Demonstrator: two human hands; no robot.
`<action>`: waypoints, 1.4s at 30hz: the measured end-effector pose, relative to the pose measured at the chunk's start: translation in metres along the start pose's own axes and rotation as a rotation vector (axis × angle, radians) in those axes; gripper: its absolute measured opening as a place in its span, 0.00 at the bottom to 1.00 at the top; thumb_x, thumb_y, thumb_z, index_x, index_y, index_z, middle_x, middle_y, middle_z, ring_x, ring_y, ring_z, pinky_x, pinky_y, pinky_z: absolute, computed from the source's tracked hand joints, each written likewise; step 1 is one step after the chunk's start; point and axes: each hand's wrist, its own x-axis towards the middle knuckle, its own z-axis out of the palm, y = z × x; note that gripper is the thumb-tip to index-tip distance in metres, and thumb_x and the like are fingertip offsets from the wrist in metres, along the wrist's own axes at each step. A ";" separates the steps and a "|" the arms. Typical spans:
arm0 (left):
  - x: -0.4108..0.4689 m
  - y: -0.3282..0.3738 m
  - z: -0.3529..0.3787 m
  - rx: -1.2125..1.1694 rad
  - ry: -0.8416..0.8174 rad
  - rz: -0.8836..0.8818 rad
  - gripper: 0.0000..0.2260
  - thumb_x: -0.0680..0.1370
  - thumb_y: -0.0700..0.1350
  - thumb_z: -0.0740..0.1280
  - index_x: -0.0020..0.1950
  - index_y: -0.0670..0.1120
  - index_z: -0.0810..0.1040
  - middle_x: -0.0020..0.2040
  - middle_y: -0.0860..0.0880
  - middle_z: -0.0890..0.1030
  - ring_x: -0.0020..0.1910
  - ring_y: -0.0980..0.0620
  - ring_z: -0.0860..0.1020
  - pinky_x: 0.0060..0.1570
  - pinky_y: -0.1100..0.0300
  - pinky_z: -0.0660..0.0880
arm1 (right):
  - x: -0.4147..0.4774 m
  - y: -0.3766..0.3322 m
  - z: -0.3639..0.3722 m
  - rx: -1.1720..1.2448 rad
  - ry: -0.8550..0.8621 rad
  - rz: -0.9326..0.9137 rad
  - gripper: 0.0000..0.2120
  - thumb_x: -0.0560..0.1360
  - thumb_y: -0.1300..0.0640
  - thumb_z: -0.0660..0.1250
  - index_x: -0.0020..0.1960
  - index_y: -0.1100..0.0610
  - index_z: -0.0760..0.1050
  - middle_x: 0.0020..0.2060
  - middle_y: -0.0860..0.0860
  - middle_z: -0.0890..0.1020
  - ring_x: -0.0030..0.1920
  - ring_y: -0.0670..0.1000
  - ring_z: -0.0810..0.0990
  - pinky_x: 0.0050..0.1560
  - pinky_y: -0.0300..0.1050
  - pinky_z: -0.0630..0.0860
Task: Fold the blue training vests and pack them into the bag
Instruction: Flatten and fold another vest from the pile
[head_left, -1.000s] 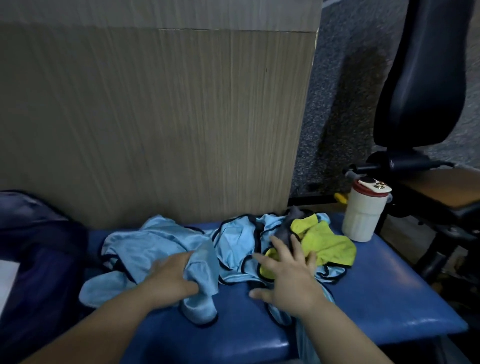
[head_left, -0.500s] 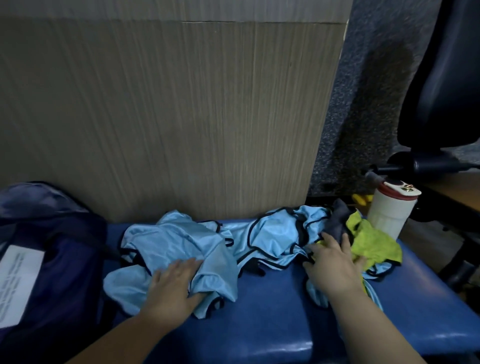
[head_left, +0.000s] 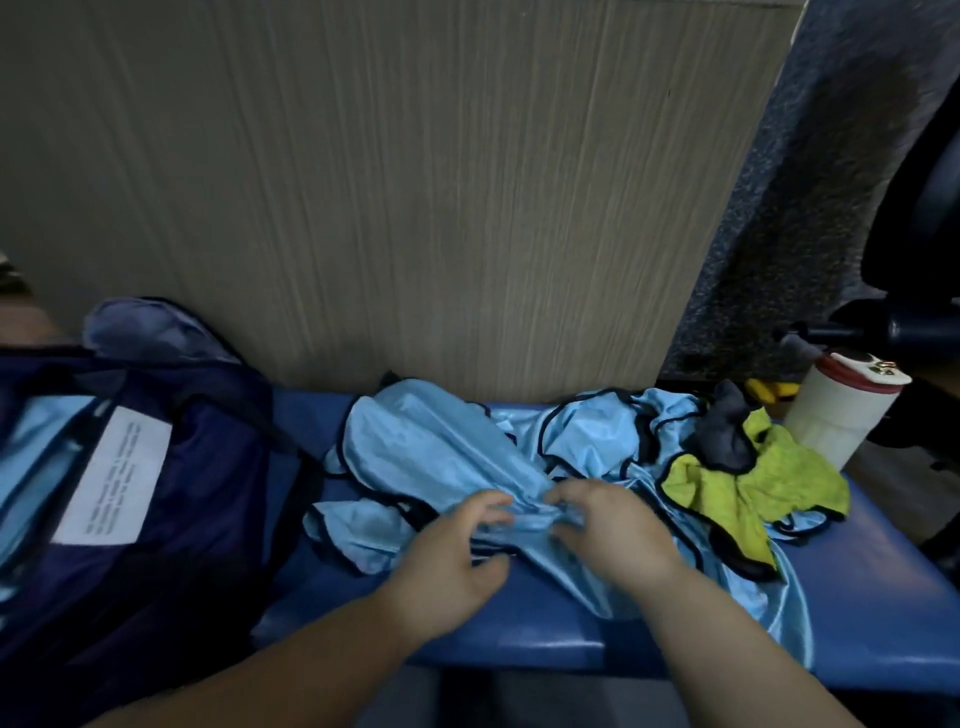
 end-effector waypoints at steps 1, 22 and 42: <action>-0.003 -0.010 -0.005 0.154 0.126 0.066 0.20 0.77 0.48 0.65 0.64 0.66 0.66 0.63 0.63 0.73 0.63 0.68 0.69 0.63 0.66 0.68 | 0.001 0.003 -0.004 0.047 0.043 0.059 0.13 0.77 0.53 0.69 0.60 0.45 0.78 0.53 0.48 0.81 0.50 0.48 0.80 0.50 0.41 0.74; -0.004 -0.054 -0.036 0.715 0.047 -0.184 0.37 0.72 0.71 0.41 0.79 0.58 0.43 0.79 0.56 0.54 0.78 0.56 0.46 0.76 0.50 0.39 | -0.006 0.017 -0.016 0.025 0.186 -0.060 0.12 0.72 0.46 0.72 0.53 0.47 0.81 0.49 0.46 0.78 0.55 0.50 0.77 0.53 0.40 0.70; 0.016 -0.045 -0.016 0.371 0.343 -0.072 0.30 0.77 0.50 0.69 0.76 0.53 0.60 0.74 0.52 0.62 0.71 0.49 0.60 0.71 0.53 0.60 | 0.003 0.028 0.001 -0.070 0.156 0.111 0.08 0.77 0.48 0.65 0.52 0.50 0.77 0.49 0.49 0.78 0.52 0.52 0.77 0.48 0.43 0.70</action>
